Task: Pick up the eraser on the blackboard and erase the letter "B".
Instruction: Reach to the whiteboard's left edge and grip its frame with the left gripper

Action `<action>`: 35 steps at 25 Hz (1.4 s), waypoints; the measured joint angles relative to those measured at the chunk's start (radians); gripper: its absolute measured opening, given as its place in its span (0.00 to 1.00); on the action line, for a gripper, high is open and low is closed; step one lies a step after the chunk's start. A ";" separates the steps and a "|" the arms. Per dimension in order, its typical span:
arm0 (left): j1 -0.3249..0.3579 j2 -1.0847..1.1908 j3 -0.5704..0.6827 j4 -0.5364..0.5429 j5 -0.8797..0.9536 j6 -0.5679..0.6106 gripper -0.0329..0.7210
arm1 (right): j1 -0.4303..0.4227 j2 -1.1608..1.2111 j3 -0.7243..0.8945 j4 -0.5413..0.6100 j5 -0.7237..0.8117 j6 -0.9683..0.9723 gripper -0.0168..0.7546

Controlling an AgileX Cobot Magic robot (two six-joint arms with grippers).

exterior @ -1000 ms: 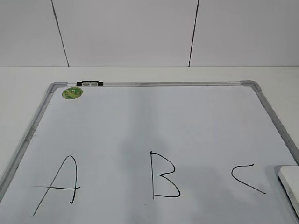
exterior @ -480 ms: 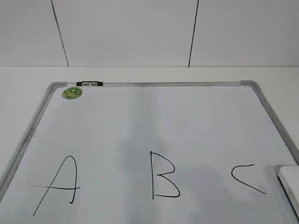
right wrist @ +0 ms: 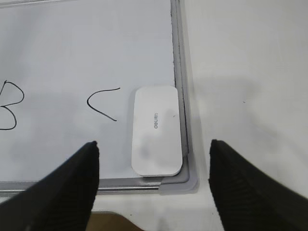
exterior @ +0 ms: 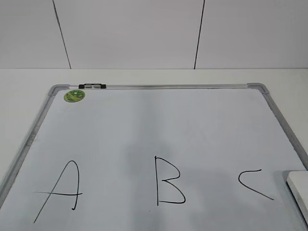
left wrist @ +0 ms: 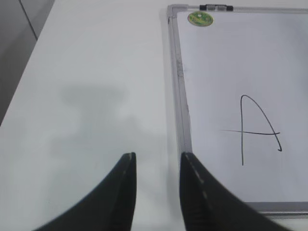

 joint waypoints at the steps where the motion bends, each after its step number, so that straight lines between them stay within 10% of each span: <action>1: -0.001 0.037 -0.014 -0.002 0.006 0.000 0.36 | 0.000 0.025 -0.010 0.002 0.010 0.003 0.74; 35: -0.038 1.425 -0.576 0.019 -0.031 0.032 0.36 | 0.000 0.762 -0.109 0.134 0.054 0.051 0.68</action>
